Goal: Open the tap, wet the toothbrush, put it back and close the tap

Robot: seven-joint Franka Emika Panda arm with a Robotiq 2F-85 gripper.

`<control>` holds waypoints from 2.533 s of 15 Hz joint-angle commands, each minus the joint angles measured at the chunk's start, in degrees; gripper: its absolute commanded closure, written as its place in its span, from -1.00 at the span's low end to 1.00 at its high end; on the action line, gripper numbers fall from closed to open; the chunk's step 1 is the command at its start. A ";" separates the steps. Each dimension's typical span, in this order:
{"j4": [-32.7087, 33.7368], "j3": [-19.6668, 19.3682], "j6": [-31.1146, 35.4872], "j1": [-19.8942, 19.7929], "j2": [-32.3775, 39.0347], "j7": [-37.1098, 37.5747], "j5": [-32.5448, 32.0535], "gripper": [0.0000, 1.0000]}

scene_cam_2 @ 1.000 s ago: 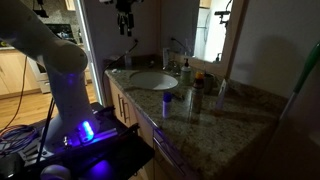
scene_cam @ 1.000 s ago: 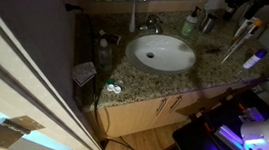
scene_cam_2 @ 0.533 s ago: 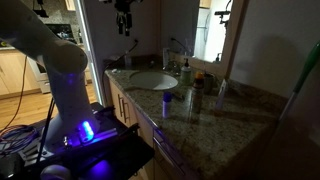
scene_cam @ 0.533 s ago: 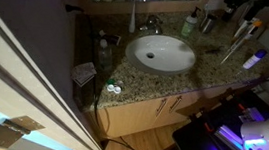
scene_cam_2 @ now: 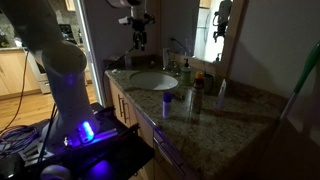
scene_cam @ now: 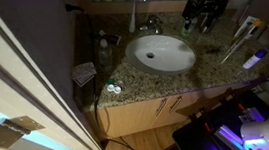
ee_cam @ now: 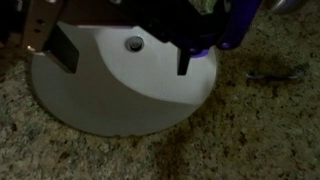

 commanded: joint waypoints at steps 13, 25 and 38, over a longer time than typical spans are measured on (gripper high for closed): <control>5.98 -4.96 14.97 0.02 14.41 -12.51 -4.53 -1.00; 12.34 -9.44 16.38 -2.18 19.15 -19.88 1.24 -1.00; 18.78 -11.24 7.22 -5.13 20.35 -37.40 10.03 -1.00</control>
